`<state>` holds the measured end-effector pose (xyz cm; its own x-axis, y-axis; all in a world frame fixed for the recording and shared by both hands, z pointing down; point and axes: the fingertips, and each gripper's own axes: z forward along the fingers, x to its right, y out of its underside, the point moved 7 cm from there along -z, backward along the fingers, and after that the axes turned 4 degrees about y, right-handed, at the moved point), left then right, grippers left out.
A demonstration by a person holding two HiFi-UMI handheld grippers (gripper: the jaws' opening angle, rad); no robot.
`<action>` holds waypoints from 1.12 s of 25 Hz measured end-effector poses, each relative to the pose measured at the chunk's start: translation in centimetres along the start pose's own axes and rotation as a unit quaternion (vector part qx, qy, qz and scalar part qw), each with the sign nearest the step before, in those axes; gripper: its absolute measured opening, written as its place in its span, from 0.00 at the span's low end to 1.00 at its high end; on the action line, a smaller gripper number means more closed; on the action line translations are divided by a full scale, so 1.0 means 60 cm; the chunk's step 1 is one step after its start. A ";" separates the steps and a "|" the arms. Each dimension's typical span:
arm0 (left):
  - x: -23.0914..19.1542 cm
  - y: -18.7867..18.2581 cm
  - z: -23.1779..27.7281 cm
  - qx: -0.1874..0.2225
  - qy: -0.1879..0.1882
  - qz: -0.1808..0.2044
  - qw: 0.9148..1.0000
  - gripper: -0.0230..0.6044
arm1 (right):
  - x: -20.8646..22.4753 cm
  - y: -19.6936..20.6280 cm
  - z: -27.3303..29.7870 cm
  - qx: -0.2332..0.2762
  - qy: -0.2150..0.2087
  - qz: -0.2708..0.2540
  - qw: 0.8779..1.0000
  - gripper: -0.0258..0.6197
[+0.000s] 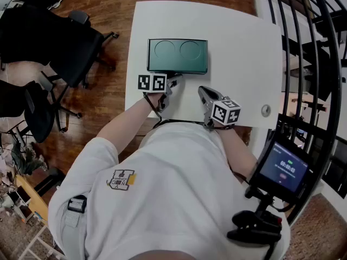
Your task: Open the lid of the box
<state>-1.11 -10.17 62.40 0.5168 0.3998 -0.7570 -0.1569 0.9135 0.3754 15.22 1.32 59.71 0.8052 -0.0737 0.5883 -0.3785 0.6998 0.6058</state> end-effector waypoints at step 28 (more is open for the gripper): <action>0.039 0.147 -0.003 -0.032 0.019 -0.006 0.999 0.16 | 0.035 0.060 -0.108 0.010 0.041 0.011 0.999 0.04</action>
<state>-1.46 -1.16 63.81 0.4866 0.3896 -0.7820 -0.2040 0.9210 0.3319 18.50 8.30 59.69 0.8314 0.0012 0.5557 -0.4050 0.6859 0.6046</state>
